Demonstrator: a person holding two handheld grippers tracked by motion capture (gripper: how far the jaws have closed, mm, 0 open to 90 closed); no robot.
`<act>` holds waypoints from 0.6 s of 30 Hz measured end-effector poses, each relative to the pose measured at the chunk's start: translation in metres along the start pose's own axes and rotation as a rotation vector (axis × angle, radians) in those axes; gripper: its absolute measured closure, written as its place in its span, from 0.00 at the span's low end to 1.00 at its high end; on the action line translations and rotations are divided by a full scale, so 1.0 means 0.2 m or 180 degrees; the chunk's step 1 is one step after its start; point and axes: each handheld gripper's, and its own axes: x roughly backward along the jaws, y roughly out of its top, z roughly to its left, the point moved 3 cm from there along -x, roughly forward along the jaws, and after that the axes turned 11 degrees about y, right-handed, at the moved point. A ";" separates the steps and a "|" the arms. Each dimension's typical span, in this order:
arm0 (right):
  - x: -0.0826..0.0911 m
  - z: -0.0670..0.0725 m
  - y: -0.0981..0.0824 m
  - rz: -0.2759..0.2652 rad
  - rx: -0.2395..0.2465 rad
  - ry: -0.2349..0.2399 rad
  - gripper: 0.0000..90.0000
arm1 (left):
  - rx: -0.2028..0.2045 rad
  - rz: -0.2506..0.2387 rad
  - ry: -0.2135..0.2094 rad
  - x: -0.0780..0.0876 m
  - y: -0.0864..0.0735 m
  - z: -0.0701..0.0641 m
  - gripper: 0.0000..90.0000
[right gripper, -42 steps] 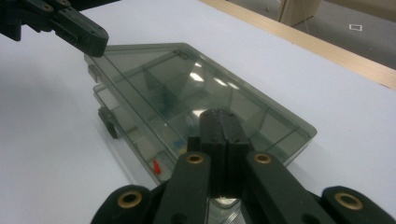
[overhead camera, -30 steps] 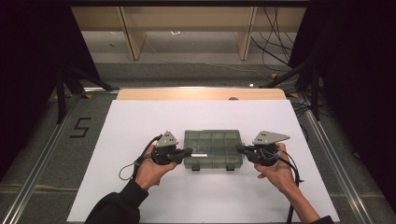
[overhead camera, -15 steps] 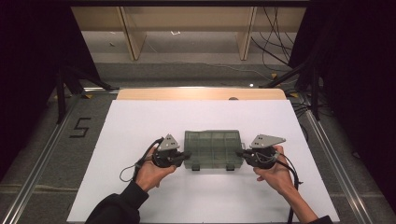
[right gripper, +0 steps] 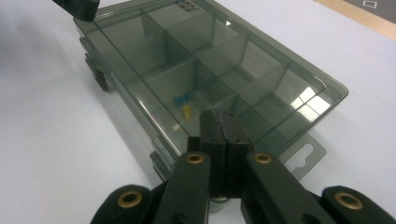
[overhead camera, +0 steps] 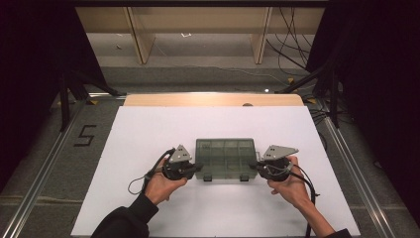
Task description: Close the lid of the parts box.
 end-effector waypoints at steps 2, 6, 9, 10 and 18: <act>0.00 -0.01 0.00 -0.0002 0.0003 -0.0003 1.00 | 0.0030 -0.0027 0.0033 0.00 0.00 0.01 1.00; 0.00 -0.01 -0.01 0.0036 -0.0002 0.0009 1.00 | 0.0006 0.0016 0.0080 0.00 -0.01 0.02 1.00; 0.00 -0.01 -0.01 0.0037 -0.0011 0.0016 1.00 | 0.0049 -0.0007 0.0072 -0.01 -0.02 0.02 1.00; 0.00 -0.01 -0.01 0.0042 0.0002 0.0024 1.00 | 0.0040 -0.0010 0.0066 -0.01 -0.02 0.01 1.00; -0.01 -0.01 -0.01 0.0055 0.0000 0.0043 1.00 | 0.0007 0.0036 0.0027 -0.01 -0.02 0.01 1.00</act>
